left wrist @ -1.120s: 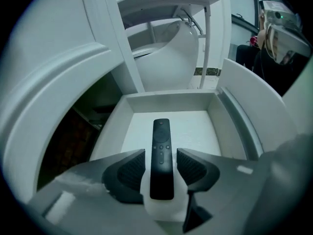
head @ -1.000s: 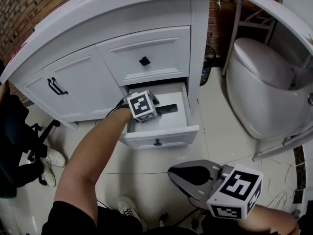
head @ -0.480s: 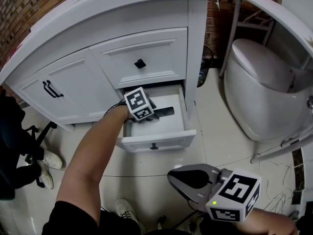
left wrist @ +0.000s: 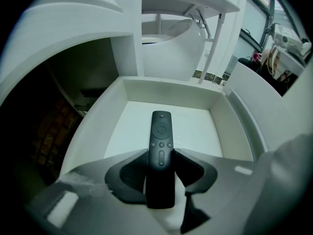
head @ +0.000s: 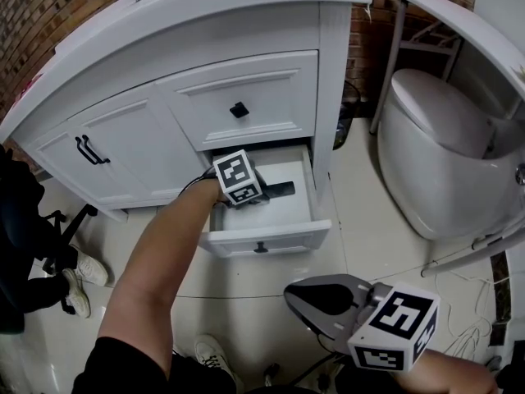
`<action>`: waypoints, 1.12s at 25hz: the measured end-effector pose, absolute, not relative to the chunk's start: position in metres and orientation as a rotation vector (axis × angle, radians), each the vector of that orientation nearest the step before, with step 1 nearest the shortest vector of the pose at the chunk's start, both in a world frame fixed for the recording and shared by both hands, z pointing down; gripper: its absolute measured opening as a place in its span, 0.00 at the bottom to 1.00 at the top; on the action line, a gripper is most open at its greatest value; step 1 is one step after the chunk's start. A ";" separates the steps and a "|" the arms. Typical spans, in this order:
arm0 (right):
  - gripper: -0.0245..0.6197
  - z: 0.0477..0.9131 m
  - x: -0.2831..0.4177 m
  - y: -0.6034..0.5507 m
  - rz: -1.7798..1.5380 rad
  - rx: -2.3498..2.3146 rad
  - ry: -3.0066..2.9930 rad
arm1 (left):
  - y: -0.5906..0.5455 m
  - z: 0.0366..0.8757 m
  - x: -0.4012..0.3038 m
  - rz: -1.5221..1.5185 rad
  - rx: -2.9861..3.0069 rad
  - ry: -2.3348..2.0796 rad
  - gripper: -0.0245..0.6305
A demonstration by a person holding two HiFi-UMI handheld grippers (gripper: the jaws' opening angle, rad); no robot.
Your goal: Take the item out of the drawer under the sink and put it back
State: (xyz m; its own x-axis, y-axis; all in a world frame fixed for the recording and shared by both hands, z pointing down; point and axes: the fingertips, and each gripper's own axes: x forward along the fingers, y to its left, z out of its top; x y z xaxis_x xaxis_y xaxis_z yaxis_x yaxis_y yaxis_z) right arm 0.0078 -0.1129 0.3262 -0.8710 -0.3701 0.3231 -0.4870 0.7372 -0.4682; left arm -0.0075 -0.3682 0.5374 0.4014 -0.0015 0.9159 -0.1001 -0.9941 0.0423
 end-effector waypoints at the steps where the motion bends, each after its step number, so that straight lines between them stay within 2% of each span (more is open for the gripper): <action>1: 0.04 0.326 0.008 -0.113 0.821 0.684 -2.730 | -0.368 0.538 -0.008 1.674 2.553 -0.094 0.30; 15: 0.04 0.313 0.013 -0.114 0.714 0.743 -2.751 | -0.366 0.498 -0.006 1.781 2.684 -0.256 0.29; 28: 0.04 0.314 0.001 -0.117 0.626 0.773 -2.724 | -0.340 0.388 -0.039 1.477 2.843 -0.640 0.29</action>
State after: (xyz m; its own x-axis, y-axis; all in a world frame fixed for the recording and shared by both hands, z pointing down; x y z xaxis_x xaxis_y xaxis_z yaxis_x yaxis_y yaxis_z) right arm 0.0012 -0.1168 0.3139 -0.8309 -0.4421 0.3379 -0.5453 0.7679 -0.3361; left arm -0.0395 -0.3397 0.3876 0.5162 -0.3963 0.7593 -0.2833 -0.9156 -0.2853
